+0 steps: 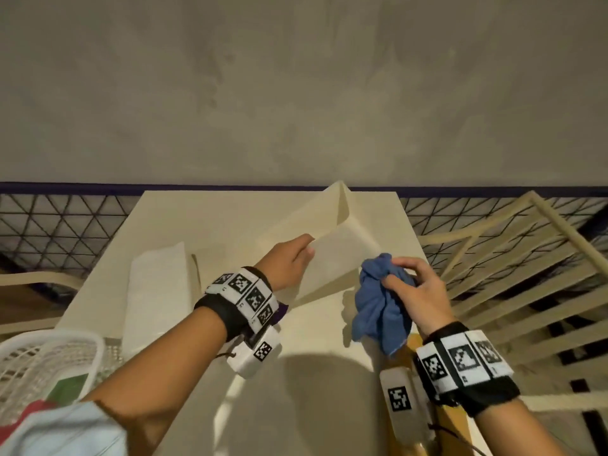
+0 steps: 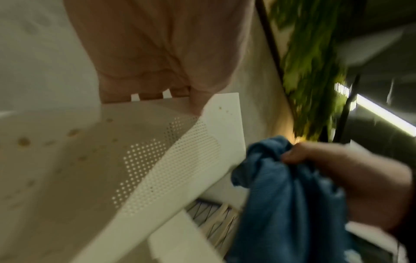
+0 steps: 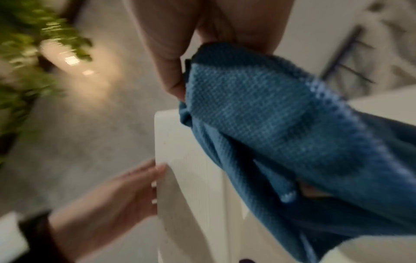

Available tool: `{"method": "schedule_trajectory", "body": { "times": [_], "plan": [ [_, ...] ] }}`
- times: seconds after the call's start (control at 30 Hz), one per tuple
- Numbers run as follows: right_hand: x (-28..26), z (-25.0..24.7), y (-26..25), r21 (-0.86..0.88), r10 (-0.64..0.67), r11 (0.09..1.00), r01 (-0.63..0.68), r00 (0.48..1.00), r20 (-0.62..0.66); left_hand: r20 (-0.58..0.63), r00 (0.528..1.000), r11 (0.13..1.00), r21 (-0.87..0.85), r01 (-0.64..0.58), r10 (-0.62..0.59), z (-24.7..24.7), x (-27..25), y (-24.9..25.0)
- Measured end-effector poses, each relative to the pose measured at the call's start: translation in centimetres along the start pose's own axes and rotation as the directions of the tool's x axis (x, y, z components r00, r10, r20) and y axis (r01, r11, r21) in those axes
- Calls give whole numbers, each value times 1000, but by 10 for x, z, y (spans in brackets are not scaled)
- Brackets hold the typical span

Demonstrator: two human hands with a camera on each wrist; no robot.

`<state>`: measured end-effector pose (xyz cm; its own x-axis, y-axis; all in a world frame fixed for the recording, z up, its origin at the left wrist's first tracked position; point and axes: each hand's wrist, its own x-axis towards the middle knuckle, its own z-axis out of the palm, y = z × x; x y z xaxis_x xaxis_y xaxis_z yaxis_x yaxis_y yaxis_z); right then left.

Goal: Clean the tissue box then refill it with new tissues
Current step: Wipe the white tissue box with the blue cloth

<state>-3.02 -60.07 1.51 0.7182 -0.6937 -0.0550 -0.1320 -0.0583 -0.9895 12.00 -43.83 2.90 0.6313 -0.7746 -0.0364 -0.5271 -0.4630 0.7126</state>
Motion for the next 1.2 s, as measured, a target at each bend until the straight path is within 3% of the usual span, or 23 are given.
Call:
{"method": "schedule_trajectory", "body": {
  "times": [0.03, 0.1, 0.17, 0.3, 0.37, 0.43, 0.47, 0.5, 0.6, 0.63, 0.73, 0.77, 0.83, 0.93, 1.0, 1.13, 1.2],
  "plan": [
    [-1, 4, -7, -81, -159, 984, 158, 987, -8, -21, 1000, 993, -116, -8, 6, -3, -3, 8],
    [-9, 19, -24, -169, -449, 876, 452, 892, 54, -83, 997, 939, -344, -17, -12, -10, -14, 19],
    [-21, 40, -34, -209, -578, 760, 615, 788, 213, -97, 992, 816, -578, 7, -77, -14, -29, 26],
    [-31, 71, -31, -314, -541, 508, 802, 581, 609, -14, 982, 507, -858, 85, -189, -12, -54, 24],
    [-26, 76, -35, -407, -476, 461, 789, 606, 637, 12, 976, 378, -921, 95, -216, -12, -69, 21],
    [-26, 82, -39, -416, -492, 518, 748, 658, 570, 17, 971, 331, -938, 98, -239, -13, -80, 19],
    [-31, 86, -40, -384, -497, 546, 745, 656, 568, 11, 965, 334, -937, 102, -264, -14, -84, 19],
    [-41, 90, -39, -343, -487, 554, 759, 629, 606, -2, 955, 341, -934, 104, -297, -15, -87, 18],
    [-64, 93, -32, -179, -451, 518, 836, 445, 774, -20, 942, 321, -942, 95, -336, -20, -88, 12],
    [-63, 91, -35, -167, -447, 525, 835, 437, 780, -10, 942, 292, -952, 94, -334, -20, -90, 10],
    [-48, 87, -45, -262, -529, 617, 742, 637, 561, 27, 957, 227, -969, 95, -287, -18, -91, 13],
    [-51, 90, -46, -290, -542, 623, 727, 668, 509, 27, 957, 223, -970, 95, -290, -16, -89, 12],
    [-65, 96, -42, -296, -501, 609, 736, 646, 576, 55, 957, 203, -972, 116, -286, -17, -88, 12],
    [-69, 92, -36, -270, -440, 542, 796, 543, 715, 57, 957, 269, -954, 136, -285, -16, -86, 7],
    [-53, 86, -45, -295, -466, 558, 776, 587, 662, 62, 962, 291, -946, 142, -268, -13, -86, 8],
    [-25, 77, -62, -277, -545, 709, 648, 754, 368, 113, 969, 442, -874, 203, -220, -11, -89, 7],
    [-19, 72, -62, -258, -503, 758, 599, 789, 353, 165, 966, 505, -828, 244, -197, -12, -93, 5]
  ]
}}
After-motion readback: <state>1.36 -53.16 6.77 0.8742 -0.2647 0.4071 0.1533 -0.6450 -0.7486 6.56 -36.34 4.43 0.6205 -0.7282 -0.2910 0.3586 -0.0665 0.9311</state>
